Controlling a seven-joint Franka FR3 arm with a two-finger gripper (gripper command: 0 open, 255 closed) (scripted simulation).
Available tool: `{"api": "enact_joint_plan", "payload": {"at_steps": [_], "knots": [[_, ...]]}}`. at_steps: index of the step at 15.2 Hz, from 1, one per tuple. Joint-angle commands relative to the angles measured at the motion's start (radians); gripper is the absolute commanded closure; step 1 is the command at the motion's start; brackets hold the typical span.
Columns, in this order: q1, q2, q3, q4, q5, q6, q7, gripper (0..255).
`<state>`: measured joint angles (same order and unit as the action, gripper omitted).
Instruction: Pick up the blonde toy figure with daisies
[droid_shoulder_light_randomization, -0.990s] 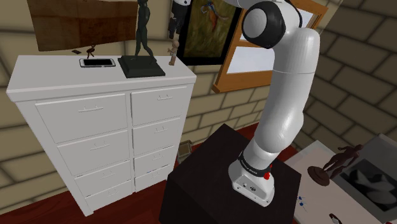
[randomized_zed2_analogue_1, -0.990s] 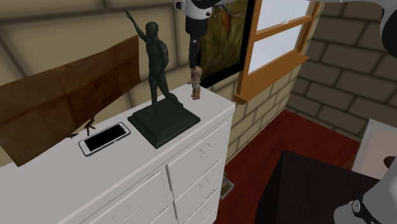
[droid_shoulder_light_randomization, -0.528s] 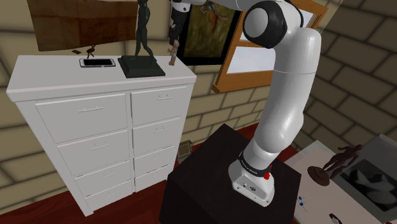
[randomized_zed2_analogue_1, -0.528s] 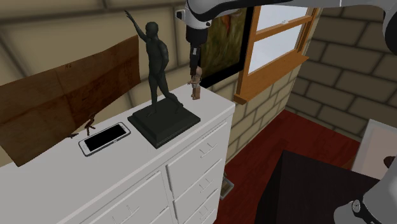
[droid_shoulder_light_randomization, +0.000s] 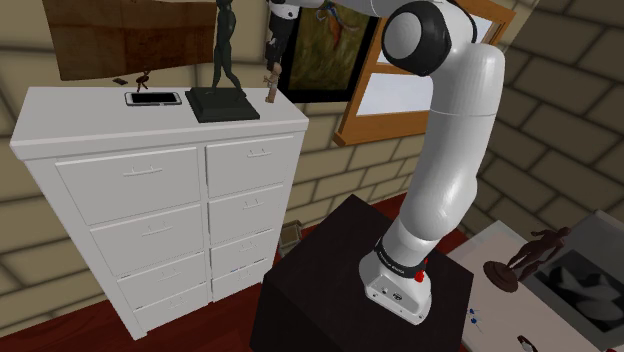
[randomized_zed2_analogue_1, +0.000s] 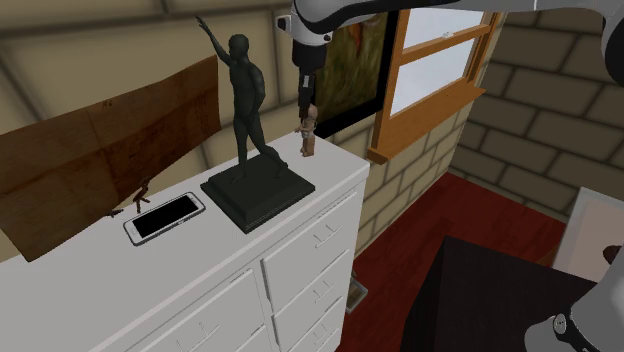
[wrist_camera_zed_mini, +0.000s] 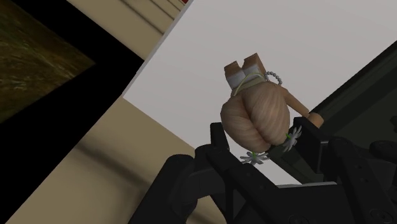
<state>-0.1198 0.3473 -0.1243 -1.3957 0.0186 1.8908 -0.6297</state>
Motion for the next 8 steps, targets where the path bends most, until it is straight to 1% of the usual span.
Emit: {"api": "enact_joint_plan", "payload": {"at_steps": [1,8], "knots": [[0.001,0.002,0.001,0.0,0.0,0.001,0.001,255],[-0.003,0.015,0.0,0.114,0.002,-0.1,-0.001,255]]}}
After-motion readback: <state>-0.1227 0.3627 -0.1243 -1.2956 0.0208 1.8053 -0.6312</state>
